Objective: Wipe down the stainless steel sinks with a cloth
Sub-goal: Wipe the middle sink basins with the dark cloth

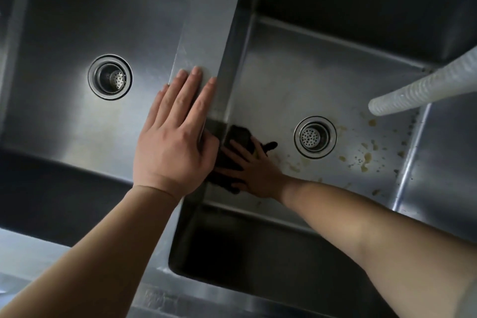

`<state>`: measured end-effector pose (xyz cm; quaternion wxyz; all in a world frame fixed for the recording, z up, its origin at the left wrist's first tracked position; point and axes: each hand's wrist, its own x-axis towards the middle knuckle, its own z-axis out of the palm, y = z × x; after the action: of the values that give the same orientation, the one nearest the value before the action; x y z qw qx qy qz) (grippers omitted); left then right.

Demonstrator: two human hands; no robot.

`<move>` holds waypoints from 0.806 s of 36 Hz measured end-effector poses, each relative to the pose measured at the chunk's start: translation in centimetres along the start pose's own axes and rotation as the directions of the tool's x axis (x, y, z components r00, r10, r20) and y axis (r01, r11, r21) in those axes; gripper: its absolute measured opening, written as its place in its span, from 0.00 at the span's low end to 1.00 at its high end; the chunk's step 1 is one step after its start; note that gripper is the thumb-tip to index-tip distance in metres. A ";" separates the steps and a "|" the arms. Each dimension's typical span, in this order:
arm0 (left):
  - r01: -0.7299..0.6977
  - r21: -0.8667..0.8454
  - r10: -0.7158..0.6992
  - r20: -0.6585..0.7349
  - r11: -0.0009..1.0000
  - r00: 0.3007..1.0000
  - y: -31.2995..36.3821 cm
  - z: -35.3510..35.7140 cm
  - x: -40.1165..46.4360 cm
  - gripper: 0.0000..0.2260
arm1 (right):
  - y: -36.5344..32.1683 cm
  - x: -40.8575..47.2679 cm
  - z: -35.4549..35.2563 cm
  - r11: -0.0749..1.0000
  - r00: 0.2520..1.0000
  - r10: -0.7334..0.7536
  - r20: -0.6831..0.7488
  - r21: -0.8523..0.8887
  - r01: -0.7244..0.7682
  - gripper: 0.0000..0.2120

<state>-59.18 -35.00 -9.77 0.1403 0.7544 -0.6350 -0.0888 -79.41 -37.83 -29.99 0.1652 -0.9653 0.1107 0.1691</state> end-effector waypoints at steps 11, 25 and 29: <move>-0.002 -0.009 0.002 -0.013 1.000 1.000 -0.1 0.1 0.0 0.31 | 6.8 -6.7 1.0 0.969 0.973 -0.218 0.077 -0.103 0.225 0.26; 0.003 -0.013 -0.003 -0.024 1.000 1.000 0.1 0.1 0.0 0.30 | 7.3 2.0 -5.6 0.537 0.595 0.801 -0.062 0.513 -0.670 0.21; 0.014 -0.023 -0.014 -0.012 1.000 1.000 0.1 -0.1 0.0 0.31 | 7.6 4.4 -10.3 0.220 0.421 0.902 -0.090 0.937 -0.272 0.18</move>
<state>-59.29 -35.01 -9.64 0.1522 0.7577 -0.6278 -0.0926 -74.43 -49.14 -24.59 0.4565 -0.6135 0.6154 -0.1912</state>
